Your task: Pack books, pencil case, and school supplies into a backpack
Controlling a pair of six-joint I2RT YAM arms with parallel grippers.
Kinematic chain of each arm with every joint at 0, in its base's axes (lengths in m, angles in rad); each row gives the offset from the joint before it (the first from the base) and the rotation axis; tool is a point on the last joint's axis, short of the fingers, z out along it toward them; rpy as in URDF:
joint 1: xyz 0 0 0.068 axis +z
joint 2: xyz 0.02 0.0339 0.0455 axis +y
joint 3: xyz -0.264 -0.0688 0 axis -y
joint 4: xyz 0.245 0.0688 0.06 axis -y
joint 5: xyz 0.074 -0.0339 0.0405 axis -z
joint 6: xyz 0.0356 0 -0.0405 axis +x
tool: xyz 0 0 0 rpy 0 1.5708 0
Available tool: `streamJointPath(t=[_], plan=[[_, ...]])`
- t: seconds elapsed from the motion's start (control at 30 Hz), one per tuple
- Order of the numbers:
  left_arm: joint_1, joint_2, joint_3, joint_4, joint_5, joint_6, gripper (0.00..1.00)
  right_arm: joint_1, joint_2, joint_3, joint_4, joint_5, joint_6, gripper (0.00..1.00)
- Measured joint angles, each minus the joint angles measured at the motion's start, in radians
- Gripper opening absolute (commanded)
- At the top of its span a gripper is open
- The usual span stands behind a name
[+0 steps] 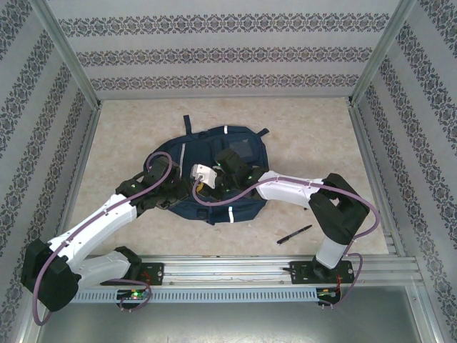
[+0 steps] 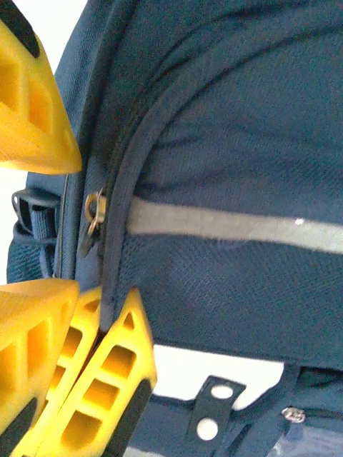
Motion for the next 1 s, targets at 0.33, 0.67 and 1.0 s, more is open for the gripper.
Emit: streamJointPath(t=[0.33, 0.67, 1.0], plan=[[-0.002, 0.044, 0.000, 0.013, -0.056, 0.002, 0.33, 0.011, 0.000, 0.000, -0.005, 0.015, 0.011, 0.00], [-0.008, 0.080, 0.000, 0.050, -0.043, 0.069, 0.20, 0.004, -0.010, 0.000, -0.021, 0.024, 0.011, 0.00], [-0.014, 0.030, -0.003, 0.032, -0.050, 0.101, 0.16, -0.023, -0.027, -0.002, -0.027, -0.031, 0.010, 0.00]])
